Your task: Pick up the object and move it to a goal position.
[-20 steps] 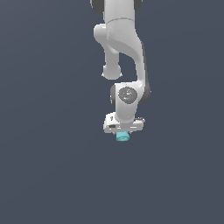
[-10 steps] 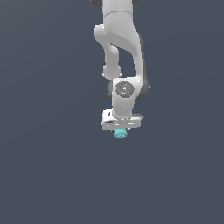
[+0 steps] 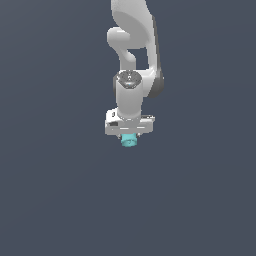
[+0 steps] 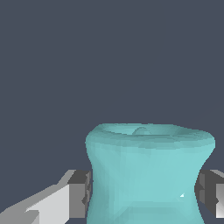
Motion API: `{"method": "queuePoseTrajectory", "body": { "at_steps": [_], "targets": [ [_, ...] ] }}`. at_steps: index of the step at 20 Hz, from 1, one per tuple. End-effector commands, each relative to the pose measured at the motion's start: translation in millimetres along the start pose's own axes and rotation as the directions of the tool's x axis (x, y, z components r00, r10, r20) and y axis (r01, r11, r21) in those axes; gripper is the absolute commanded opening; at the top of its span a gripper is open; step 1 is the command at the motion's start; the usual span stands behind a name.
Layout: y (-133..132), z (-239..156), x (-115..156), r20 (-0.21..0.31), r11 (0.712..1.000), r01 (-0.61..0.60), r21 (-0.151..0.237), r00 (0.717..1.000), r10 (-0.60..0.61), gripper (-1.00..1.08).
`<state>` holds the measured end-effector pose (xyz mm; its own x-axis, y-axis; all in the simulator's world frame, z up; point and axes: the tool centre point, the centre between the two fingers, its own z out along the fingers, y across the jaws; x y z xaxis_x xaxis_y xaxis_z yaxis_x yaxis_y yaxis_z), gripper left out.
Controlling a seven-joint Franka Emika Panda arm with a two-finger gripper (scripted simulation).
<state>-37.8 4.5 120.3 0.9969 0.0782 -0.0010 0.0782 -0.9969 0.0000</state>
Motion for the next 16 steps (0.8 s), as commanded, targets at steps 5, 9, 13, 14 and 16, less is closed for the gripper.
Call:
{"method": "queuePoseTrajectory", "body": {
  "at_steps": [5, 9, 13, 14, 16],
  "targets": [
    [34.9, -56.5, -28.3, -0.001, 1.000, 0.000, 0.001, 1.000, 0.000, -1.00],
    [56.0, -90.7, -44.7, -0.001, 1.000, 0.000, 0.002, 1.000, 0.000, -1.00],
    [74.0, -119.7, -58.1, -0.001, 1.000, 0.000, 0.002, 1.000, 0.000, -1.00],
    [77.9, -126.1, -61.0, -0.001, 1.000, 0.000, 0.002, 1.000, 0.000, -1.00],
    [85.1, -137.5, -66.0, -0.001, 1.000, 0.000, 0.002, 1.000, 0.000, -1.00]
  ]
}}
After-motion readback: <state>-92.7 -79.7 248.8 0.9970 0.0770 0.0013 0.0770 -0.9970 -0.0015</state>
